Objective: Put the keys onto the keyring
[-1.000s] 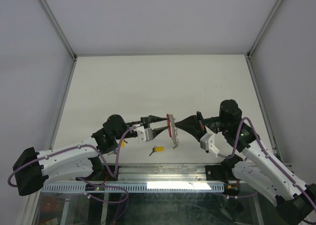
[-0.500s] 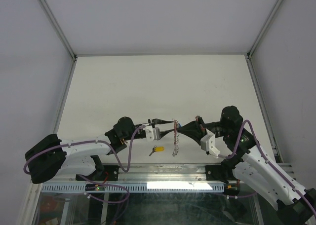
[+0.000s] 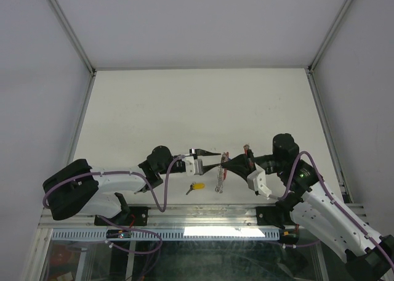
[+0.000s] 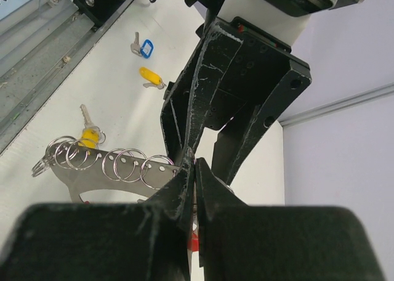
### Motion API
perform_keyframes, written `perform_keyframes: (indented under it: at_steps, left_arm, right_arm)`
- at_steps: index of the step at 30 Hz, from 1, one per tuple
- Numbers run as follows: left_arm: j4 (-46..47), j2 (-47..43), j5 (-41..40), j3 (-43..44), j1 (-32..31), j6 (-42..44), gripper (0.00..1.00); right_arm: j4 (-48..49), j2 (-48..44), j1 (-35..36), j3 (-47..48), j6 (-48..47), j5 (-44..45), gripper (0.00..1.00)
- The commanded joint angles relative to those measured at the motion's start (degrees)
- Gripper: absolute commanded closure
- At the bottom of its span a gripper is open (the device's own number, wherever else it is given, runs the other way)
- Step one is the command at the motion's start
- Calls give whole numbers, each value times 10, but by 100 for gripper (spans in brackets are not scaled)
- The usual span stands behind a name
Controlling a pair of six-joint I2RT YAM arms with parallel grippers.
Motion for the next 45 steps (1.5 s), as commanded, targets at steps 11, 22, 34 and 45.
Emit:
perform_keyframes:
  at_steps: [11,22,34,45]
  left_arm:
    - [50,-21,35,8,-7,-24,63]
    - [39,-47,43,-6,-7,-24,59]
    - [19,-56,40,6,-7,-17,69]
    - [-7,-57,41,22,-7,-9,85]
  right_arm:
    - [9,-10,4,4,-14,23,100]
    - [97,-22,4,-15,70,46,100]
    - [118,-18,5,-16,98,47,100]
    - [108,-12,10,-19,99,47,100]
